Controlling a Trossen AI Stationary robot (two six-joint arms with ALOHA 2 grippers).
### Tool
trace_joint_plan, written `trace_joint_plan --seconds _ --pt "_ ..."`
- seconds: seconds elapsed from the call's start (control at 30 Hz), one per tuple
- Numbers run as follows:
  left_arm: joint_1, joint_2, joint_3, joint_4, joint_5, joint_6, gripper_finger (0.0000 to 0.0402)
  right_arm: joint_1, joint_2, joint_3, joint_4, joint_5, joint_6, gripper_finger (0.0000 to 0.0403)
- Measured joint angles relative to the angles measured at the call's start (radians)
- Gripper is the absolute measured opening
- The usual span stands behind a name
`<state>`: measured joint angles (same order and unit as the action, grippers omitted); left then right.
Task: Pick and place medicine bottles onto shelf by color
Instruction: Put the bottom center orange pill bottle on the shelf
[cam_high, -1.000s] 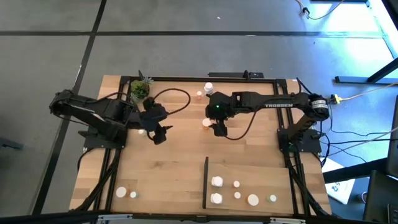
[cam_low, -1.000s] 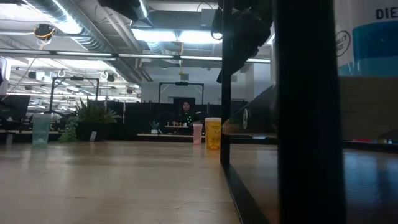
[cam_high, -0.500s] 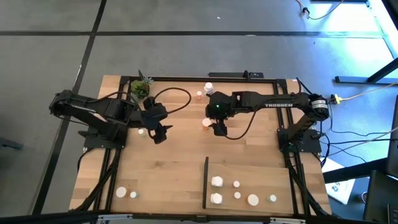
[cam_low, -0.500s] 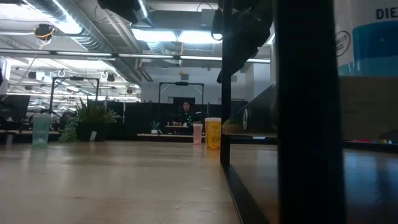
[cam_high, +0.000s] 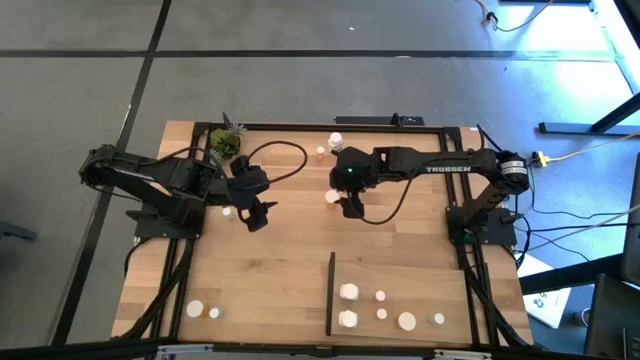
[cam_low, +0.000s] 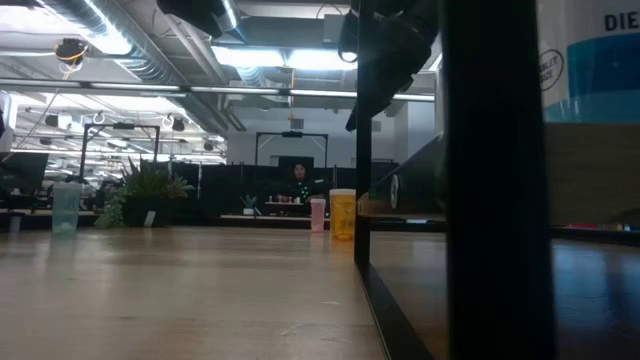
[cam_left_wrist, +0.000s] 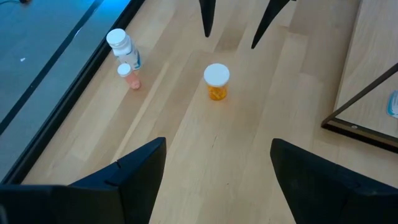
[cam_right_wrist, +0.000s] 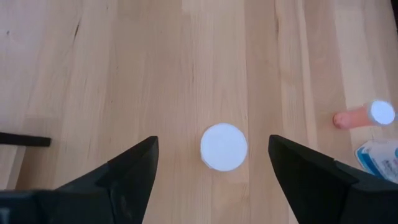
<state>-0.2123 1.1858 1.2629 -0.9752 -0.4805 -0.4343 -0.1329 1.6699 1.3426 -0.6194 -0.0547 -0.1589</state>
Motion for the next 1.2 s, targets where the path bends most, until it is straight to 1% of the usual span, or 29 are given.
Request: trace_joint_plan --seconds 0.2,0.33,0.5,0.6,0.87,1.0,1.2 --pt "0.0 0.0 0.0 0.0 0.0 0.0 0.0283 0.0 0.0 0.0 0.007 -0.002 0.0 0.0306" --pt "0.0 0.0 0.0 0.0 0.0 0.0 0.0283 -0.008 0.0 0.0 0.007 -0.05 -0.003 0.0306" --pt "0.0 0.0 0.0 0.001 0.0 0.0 0.0283 -0.018 0.021 -0.003 0.013 -0.069 -0.002 0.0308" --pt "0.0 0.0 0.0 0.004 -0.001 0.0 0.0283 -0.018 0.044 -0.006 0.012 -0.097 -0.003 0.0323" --pt "0.0 0.0 0.0 0.007 0.0 0.0 0.0283 -0.031 0.053 -0.006 0.034 -0.095 -0.04 0.0392" --pt "0.0 0.0 0.0 0.007 0.0 0.0 0.0283 -0.034 0.053 -0.006 0.034 -0.039 -0.027 0.0398" --pt "0.0 0.0 0.0 0.007 0.0 0.0 0.0283 -0.034 0.086 -0.006 0.043 -0.018 -0.057 0.0396"
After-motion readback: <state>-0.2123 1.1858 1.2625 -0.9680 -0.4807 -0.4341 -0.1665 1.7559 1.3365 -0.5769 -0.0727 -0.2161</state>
